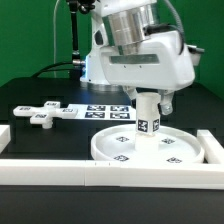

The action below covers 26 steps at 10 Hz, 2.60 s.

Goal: Assemble round table

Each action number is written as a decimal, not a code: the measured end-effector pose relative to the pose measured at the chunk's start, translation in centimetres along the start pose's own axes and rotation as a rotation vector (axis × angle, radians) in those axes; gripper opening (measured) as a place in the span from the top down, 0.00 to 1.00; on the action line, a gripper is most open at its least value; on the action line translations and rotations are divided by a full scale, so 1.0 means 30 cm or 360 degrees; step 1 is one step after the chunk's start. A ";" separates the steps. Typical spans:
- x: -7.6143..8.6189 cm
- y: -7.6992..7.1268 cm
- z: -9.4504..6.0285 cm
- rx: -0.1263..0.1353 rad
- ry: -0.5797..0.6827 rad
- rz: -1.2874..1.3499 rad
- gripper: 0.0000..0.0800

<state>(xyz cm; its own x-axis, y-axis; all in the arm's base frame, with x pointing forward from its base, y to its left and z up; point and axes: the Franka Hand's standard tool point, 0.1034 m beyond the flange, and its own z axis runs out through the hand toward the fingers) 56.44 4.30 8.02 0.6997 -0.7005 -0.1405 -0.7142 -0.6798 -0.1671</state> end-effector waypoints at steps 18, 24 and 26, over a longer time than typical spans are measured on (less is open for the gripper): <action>-0.006 0.024 0.031 -0.0203 0.0014 -0.2638 0.19; -0.005 0.029 0.038 -0.0323 -0.0083 -0.3430 0.19; -0.013 0.018 0.039 -0.0384 -0.0125 -0.3679 0.19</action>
Offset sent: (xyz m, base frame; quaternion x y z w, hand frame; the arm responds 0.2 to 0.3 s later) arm 0.0000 0.0000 0.0000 0.0000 0.0000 -0.1938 0.9810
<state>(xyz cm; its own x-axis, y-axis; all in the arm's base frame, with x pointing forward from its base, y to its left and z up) 55.80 4.49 6.84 0.0506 0.9985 0.0201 0.9982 -0.0512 0.0302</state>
